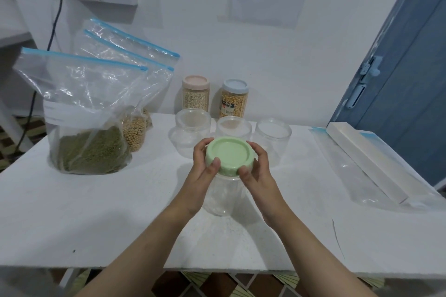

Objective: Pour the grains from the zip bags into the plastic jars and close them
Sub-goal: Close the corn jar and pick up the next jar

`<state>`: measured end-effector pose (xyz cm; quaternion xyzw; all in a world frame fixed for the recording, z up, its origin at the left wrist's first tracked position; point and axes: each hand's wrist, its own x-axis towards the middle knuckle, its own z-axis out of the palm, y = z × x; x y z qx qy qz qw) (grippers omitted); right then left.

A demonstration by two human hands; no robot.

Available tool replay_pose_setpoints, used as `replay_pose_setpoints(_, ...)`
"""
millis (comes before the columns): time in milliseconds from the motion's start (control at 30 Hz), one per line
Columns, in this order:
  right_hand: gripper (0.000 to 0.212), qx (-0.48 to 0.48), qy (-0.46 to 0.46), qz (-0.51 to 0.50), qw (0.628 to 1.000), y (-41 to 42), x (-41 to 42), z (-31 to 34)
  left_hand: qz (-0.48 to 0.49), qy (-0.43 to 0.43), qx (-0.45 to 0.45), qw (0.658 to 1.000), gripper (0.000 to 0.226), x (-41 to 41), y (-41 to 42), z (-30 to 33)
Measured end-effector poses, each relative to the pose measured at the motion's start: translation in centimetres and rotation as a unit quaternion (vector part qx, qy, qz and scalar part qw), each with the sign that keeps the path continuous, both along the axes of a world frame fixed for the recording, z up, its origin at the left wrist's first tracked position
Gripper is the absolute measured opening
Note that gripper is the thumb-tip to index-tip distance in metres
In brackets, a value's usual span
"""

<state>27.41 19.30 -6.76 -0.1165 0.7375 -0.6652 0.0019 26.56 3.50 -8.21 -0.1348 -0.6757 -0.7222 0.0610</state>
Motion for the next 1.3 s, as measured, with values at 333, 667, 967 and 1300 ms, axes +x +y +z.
replay_pose_setpoints(333, 0.079, 0.036, 0.025, 0.008, 0.999, 0.5, 0.2, -0.1, 0.017, -0.004, -0.018, 1.0, 0.097, 0.0, 0.2, 0.2)
replay_pose_setpoints(667, 0.079, 0.04, 0.04, 0.006, 0.998, 0.4, 0.5, 0.1, -0.014, 0.015, -0.173, 0.985, 0.091, 0.2, -2.0, 0.9)
replay_pose_setpoints(967, 0.044, 0.037, 0.042, -0.028, 0.998, 0.7, 0.1, -0.1, 0.042, 0.015, -0.199, 0.979, 0.089, 0.4, -3.4, 2.2)
replay_pose_setpoints(1300, 0.077, 0.084, 0.05, 0.003, 0.995, 0.6, -0.2, 1.0, 0.027, -0.006, -0.147, 0.989, 0.082, 0.7, -3.1, 2.2)
